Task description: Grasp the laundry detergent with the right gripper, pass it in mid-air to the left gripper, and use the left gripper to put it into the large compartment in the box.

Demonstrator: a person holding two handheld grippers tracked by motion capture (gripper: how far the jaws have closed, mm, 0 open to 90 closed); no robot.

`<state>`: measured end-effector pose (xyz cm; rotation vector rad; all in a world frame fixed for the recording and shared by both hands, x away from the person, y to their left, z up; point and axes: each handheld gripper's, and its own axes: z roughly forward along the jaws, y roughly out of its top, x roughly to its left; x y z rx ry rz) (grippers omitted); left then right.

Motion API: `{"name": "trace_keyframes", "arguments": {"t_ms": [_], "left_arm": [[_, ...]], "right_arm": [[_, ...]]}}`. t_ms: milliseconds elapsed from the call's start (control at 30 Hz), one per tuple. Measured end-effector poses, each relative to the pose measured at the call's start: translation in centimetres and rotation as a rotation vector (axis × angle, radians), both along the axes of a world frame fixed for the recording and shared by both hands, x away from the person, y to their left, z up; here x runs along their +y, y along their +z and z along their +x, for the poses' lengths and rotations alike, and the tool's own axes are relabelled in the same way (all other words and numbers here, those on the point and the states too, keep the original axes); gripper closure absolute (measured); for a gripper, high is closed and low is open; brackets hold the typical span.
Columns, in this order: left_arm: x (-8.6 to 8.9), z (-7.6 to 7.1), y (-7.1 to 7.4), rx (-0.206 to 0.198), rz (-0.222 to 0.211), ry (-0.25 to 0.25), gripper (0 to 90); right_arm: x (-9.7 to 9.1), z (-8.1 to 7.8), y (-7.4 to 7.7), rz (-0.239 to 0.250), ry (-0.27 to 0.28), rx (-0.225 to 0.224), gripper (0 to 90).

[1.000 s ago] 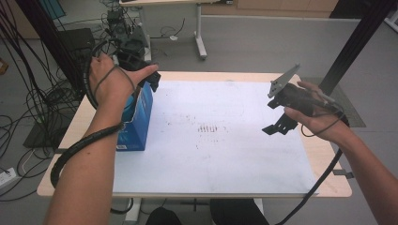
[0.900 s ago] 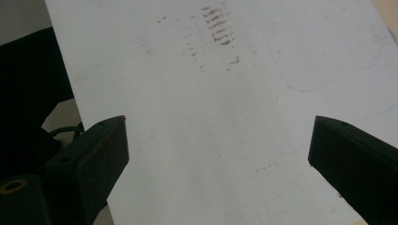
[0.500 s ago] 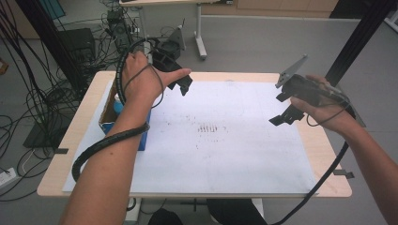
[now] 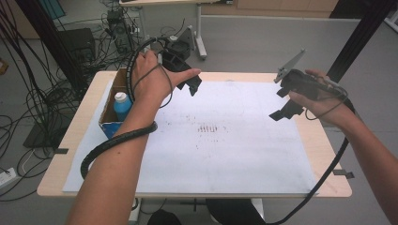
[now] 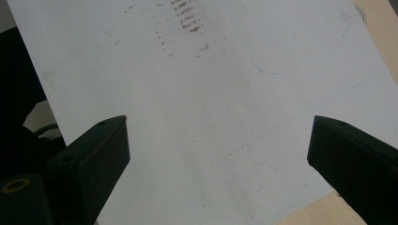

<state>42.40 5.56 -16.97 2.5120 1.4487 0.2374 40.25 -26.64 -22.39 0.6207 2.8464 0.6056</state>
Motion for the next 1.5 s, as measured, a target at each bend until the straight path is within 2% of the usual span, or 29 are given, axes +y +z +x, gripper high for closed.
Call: {"name": "trace_keyframes", "arguments": {"t_ms": [267,533,767,1500], "left_arm": [[-0.8,0.3,-0.5,0.007,-0.002,-0.027,5.0],[-1.1,0.6,-0.6,0.013,0.005,-0.031,5.0],[-1.6,0.7,-0.5,0.002,-0.002,-0.049,5.0],[-2.0,1.0,-0.4,-0.001,0.001,-0.053,5.0]], "right_arm": [[-0.1,0.2,0.0,-0.004,0.001,0.003,6.0],[-0.1,0.4,0.0,-0.006,0.003,0.005,6.0],[-0.3,0.3,0.0,-0.008,-0.001,0.008,6.0],[-0.4,0.4,-0.1,-0.012,0.007,0.008,6.0]]}}
